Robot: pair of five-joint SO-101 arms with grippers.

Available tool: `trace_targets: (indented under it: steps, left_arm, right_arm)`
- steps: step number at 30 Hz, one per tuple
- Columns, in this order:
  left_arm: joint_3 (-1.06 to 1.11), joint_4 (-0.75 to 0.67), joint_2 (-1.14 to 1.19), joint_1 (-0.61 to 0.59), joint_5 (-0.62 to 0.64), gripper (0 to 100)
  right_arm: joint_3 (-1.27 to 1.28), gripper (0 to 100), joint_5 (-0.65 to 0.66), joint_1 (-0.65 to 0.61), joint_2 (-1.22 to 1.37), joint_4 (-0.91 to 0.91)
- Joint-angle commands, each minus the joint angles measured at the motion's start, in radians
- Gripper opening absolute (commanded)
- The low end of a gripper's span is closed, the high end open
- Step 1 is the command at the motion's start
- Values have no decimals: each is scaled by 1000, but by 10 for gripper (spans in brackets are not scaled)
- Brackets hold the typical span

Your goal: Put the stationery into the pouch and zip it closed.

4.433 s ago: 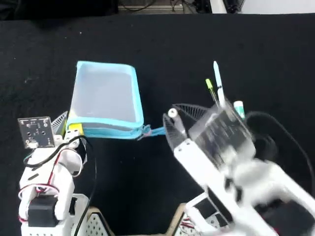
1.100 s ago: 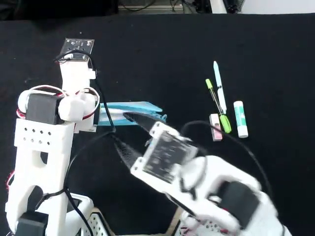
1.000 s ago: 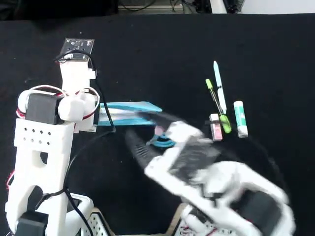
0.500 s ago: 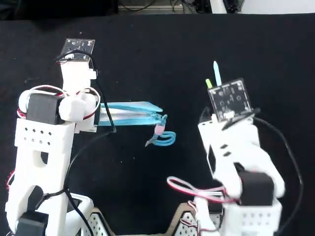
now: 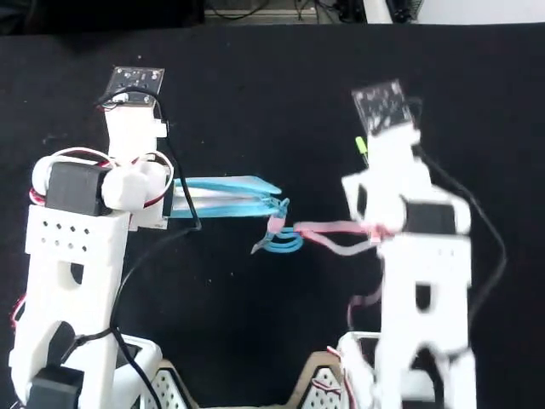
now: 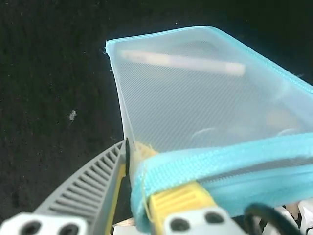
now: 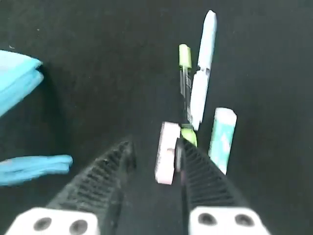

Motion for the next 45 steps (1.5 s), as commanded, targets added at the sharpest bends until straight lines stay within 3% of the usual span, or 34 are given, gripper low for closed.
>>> trace_targets:
  steps: [1, 11, 27, 42, 45]
  left_arm:
    - [4, -3, 14, 18, -2, 30]
    - [142, -101, 6, 12, 0, 30]
    - [159, -106, 5, 10, 2, 30]
    - [160, -103, 5, 8, 2, 30]
    - [160, -103, 5, 8, 2, 30]
  right_arm:
    - [-211, 127, 14, 15, 260, -25]
    - [-756, 127, 17, 17, 946, 14]
    - [-1784, 127, 238, 74, 1595, 436]
    - [-2103, 126, 264, 86, 1951, 463]
    - [-2127, 32, 264, 89, 1966, 466]
